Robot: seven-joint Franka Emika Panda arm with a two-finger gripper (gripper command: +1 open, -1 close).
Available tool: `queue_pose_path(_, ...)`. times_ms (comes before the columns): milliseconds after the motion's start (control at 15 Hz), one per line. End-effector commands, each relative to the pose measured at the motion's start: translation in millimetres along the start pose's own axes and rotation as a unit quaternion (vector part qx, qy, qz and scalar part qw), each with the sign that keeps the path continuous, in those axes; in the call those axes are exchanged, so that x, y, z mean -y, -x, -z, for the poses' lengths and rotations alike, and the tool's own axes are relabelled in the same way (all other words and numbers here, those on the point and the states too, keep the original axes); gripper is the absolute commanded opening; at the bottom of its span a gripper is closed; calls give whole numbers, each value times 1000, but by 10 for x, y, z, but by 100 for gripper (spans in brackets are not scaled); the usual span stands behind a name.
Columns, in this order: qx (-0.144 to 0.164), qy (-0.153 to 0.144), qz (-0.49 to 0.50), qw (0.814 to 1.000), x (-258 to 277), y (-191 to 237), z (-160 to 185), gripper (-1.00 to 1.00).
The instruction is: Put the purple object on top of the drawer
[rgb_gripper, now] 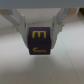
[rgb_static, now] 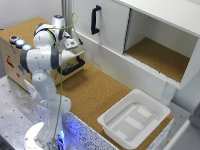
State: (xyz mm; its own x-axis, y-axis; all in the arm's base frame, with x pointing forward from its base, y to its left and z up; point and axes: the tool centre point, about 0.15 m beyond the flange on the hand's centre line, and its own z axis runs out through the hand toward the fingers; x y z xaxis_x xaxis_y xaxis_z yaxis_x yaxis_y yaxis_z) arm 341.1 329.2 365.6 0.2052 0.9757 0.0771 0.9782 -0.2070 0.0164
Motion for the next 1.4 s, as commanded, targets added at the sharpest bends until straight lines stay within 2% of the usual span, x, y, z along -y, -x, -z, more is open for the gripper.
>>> queue_pose_path(0, 23, 24, -33, 999, -144, -635, 479, -100)
queue_pose_path(200, 20, 31, -56, 998, -303, -1163, 736, -100)
queue_pose_path(467, 17, 46, -82, 995, -391, -1627, 975, -100)
queue_pose_path(733, 45, 61, -110, 991, -519, -1960, 782, -100)
queue_pose_path(1067, 66, 59, -120, 989, -509, -1940, 712, -100)
queue_pose_path(1133, 66, 73, -118, 988, -468, -1910, 731, 100)
queue_pose_path(1333, 46, 65, -126, 989, -402, -1783, 926, 100)
